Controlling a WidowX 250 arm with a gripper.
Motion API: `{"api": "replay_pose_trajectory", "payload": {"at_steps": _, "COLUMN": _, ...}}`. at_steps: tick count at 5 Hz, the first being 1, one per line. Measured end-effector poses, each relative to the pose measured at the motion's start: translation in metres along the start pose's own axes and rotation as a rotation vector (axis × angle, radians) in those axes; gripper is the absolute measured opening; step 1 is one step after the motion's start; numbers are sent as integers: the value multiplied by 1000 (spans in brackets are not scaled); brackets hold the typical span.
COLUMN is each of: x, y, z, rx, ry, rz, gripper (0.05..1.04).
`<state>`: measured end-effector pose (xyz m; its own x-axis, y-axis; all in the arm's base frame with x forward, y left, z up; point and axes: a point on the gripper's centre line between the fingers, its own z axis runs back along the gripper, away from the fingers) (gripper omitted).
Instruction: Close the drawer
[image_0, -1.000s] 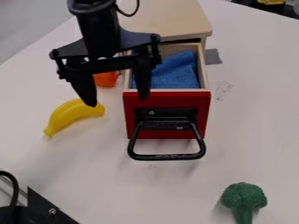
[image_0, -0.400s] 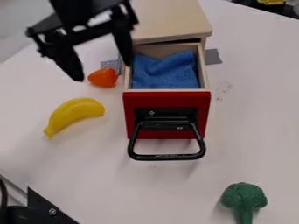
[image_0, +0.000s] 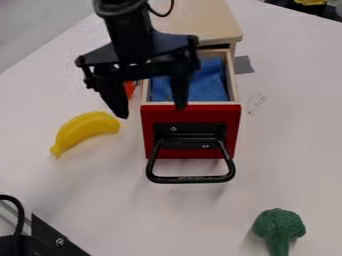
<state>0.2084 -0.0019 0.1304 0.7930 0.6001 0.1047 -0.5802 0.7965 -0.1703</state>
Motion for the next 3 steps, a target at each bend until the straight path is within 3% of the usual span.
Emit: {"api": "replay_pose_trajectory", "payload": {"at_steps": 3, "x": 0, "y": -13, "z": -27, "rx": 16, "ry": 50, "rz": -2, "gripper": 994}}
